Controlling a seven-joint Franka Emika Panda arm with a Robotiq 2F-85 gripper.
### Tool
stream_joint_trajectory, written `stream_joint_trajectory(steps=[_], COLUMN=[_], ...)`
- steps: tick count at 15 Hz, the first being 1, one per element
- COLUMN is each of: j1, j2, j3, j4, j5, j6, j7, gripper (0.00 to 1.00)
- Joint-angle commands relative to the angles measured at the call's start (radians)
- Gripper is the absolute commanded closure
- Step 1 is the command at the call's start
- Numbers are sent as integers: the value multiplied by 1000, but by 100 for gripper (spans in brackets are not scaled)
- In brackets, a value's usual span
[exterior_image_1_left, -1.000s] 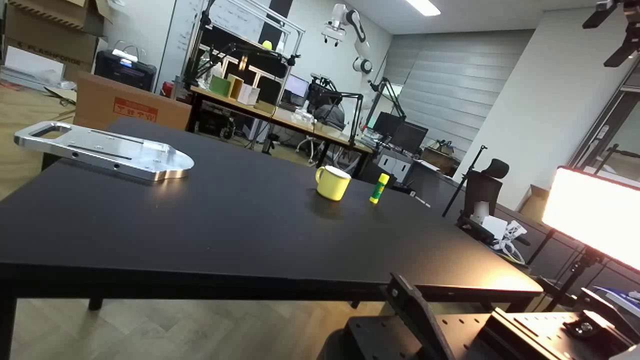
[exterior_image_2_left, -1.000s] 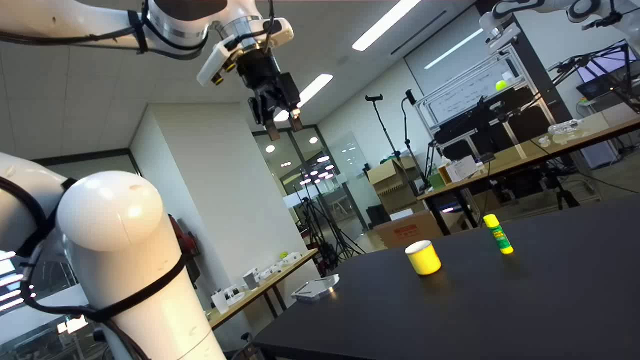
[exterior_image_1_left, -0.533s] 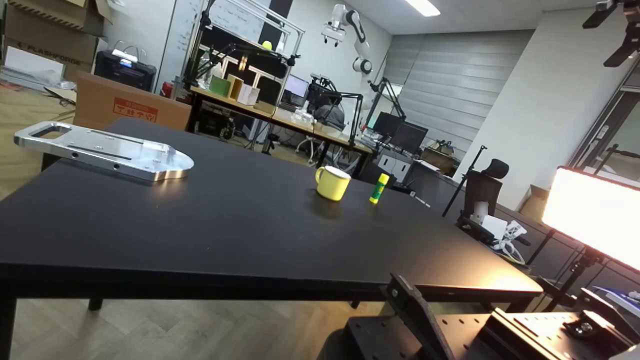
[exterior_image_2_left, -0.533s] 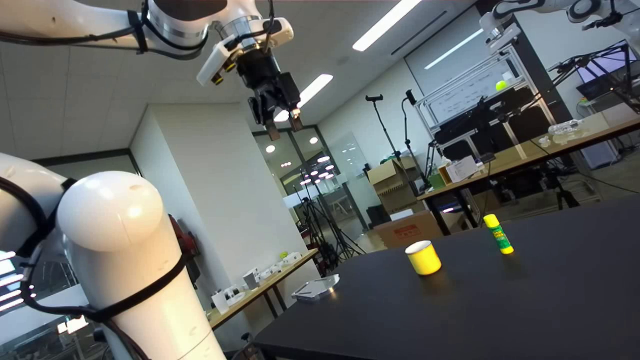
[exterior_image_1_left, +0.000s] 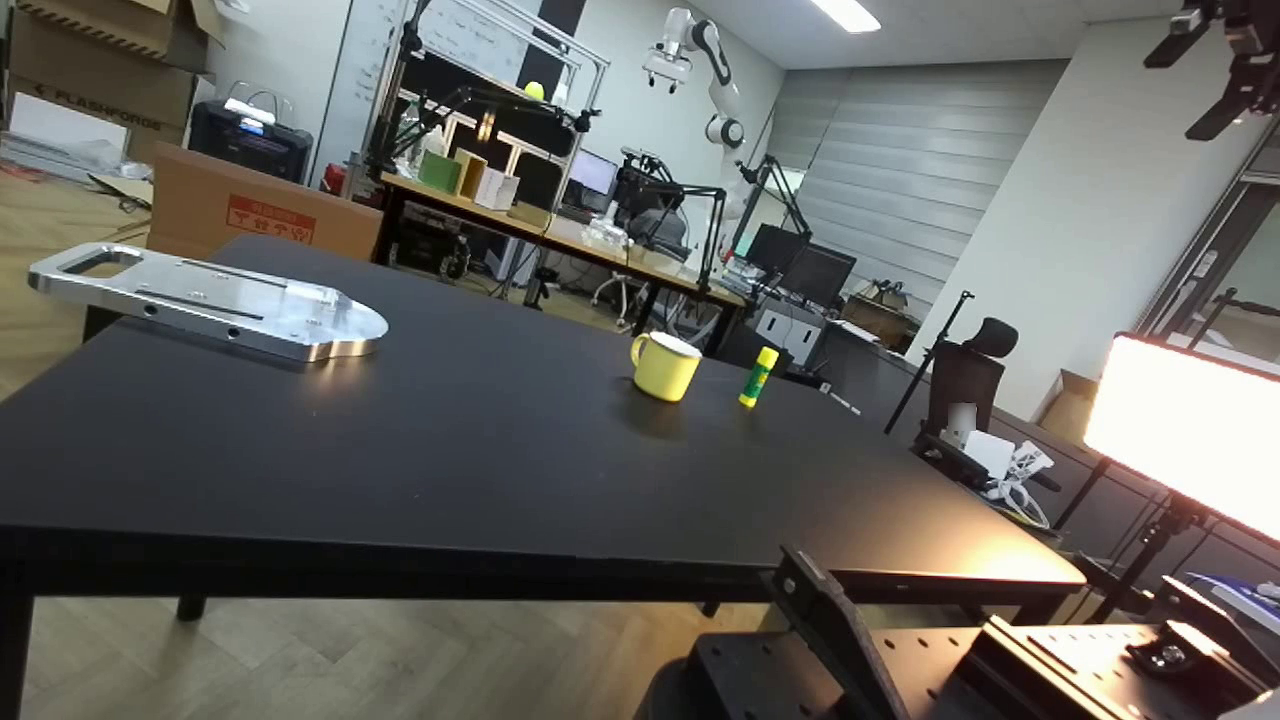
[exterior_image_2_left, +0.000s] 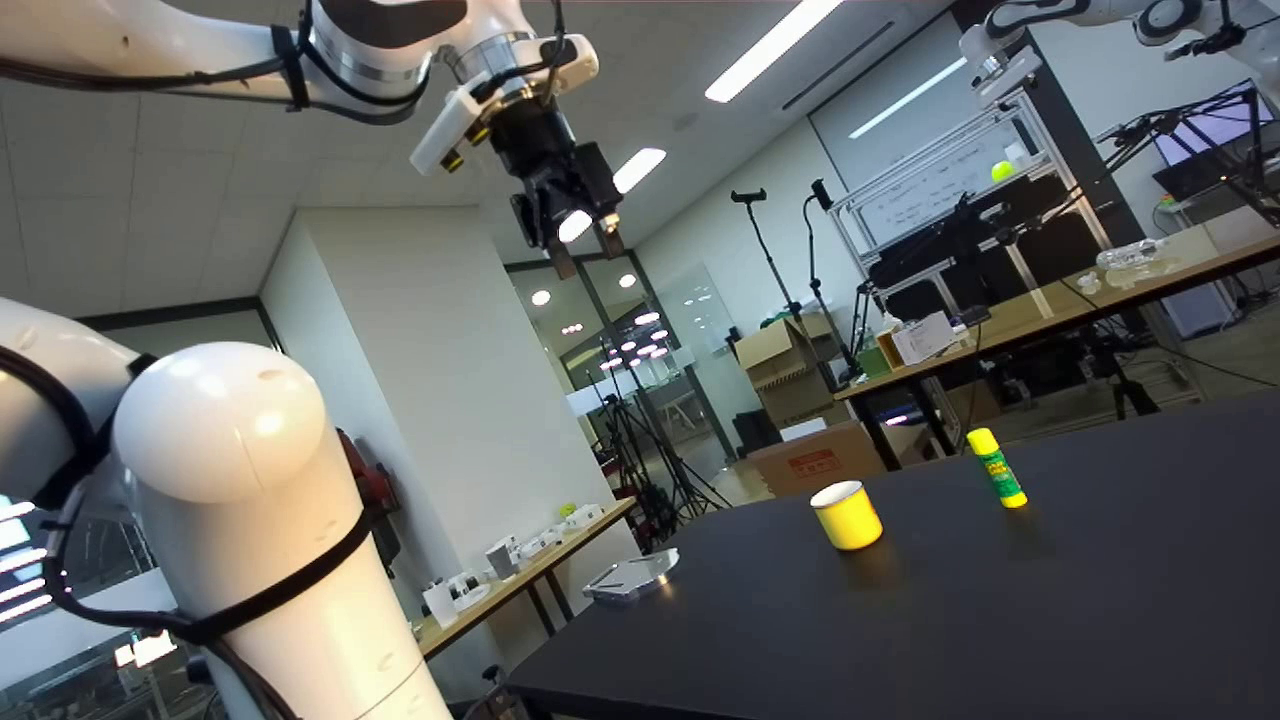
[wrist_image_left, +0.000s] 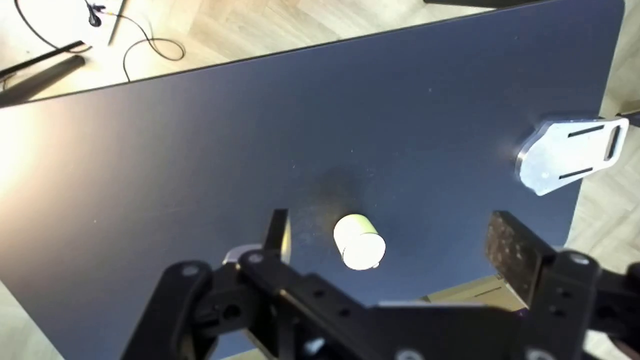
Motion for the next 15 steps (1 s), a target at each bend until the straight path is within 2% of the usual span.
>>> stream_joint_trajectory(steps=[1,4,6,8,10,11,13,14,15], j1=[12,61,94,112,129,73,36,15,5], j2=[214,394,524,654,781,836,940,991,882], j3=[-30,-82,-104,-109,-117,-60,-23,-5,18], j4=[69,124,194,287,407,461,573,631,488], j5=[5,4,4,5,52,84,75,52,52], j6=[184,346,390,414,370,341,300,278,349], j7=[-71,-107,-130,-145,-202,-241,-256,-210,-221], gripper=[0,0,0,0,0,0,0,0,0])
